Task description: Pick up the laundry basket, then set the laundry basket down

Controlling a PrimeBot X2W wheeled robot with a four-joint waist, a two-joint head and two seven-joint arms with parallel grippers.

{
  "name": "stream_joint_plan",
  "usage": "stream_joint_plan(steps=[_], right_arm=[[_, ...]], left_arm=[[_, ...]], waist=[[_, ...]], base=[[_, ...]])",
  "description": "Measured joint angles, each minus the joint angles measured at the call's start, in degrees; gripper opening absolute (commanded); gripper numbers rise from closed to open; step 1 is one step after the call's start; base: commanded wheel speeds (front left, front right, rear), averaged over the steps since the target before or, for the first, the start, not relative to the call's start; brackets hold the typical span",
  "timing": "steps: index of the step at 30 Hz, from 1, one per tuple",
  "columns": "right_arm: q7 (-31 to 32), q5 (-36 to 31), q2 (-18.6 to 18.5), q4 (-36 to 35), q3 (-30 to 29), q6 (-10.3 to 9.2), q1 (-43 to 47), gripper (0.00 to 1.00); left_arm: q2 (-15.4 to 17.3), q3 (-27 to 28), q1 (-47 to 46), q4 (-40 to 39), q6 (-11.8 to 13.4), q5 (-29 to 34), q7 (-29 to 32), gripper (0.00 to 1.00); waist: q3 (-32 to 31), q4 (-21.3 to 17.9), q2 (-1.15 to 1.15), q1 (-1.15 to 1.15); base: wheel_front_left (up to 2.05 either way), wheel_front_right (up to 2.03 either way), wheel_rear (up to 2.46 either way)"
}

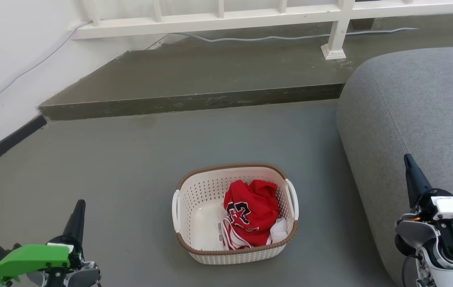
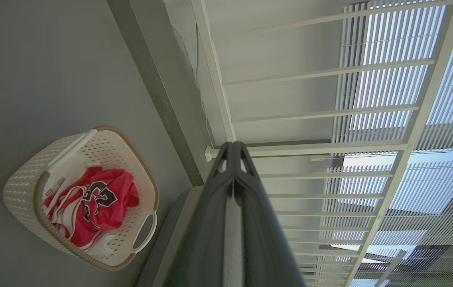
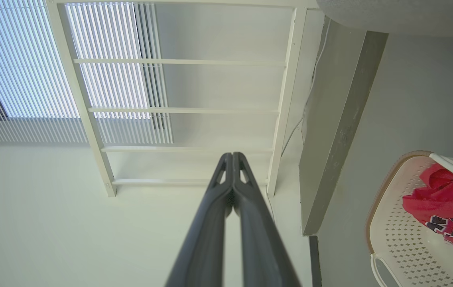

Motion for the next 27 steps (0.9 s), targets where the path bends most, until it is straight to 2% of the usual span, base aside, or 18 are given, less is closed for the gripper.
stream_joint_plan(steps=[6, 27], right_arm=[[0.83, 3.36, 0.69, -0.24, -1.62, 0.44, 0.0, 0.0], [1.09, 3.49, 0.81, -0.37, -1.72, 0.45, 0.0, 0.0]], left_arm=[[0.01, 1.12, -0.69, 0.32, -0.57, -3.82, 0.81, 0.0], [0.01, 1.24, -1.09, 0.77, -0.59, -4.19, 0.81, 0.0]], waist=[[0.04, 0.18, 0.0, 0.0], [0.03, 0.18, 0.0, 0.0]], base=[[0.0, 0.0, 0.0], [0.0, 0.0, 0.0]])
